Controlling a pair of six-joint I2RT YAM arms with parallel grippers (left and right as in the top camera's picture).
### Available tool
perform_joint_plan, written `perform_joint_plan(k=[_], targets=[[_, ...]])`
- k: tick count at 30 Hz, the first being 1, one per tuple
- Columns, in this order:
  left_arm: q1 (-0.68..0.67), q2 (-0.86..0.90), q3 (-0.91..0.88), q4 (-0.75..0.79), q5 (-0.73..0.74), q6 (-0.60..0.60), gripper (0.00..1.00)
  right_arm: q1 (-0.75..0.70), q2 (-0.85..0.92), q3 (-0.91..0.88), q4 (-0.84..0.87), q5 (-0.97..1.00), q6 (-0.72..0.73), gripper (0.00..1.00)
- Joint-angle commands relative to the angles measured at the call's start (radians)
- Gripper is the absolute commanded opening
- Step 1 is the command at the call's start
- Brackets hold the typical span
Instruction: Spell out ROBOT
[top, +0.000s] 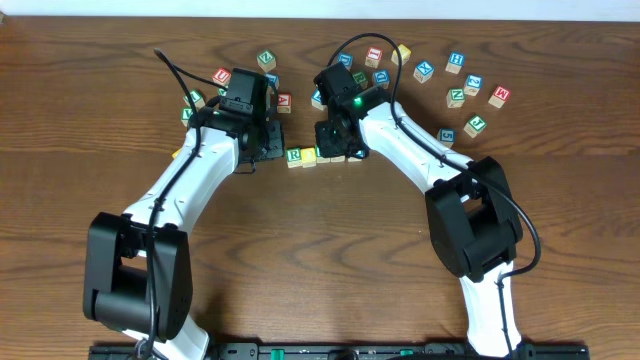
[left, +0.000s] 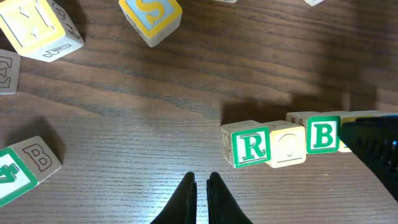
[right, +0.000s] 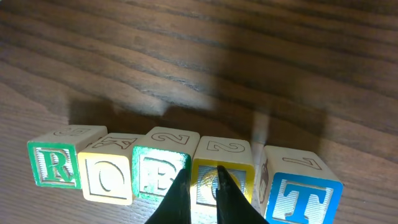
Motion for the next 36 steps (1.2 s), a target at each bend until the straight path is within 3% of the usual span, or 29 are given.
perform_joint_plan(k=[1,17,25,36], targets=[[-0.001,0.015,-0.008,0.001,-0.013,0.017,0.08,0.010,0.000,-0.008,0.010,0.016,-0.020,0.09],[-0.001,0.015,-0.008,0.002,-0.013,0.017,0.08,-0.037,-0.116,0.003,-0.033,0.055,-0.024,0.13],[-0.002,0.015,-0.008,0.014,-0.013,0.016,0.08,-0.129,-0.094,-0.011,-0.124,0.098,0.058,0.06],[-0.002,0.015,-0.008,0.017,-0.013,0.013,0.08,-0.153,-0.078,-0.132,-0.016,0.029,0.063,0.08]])
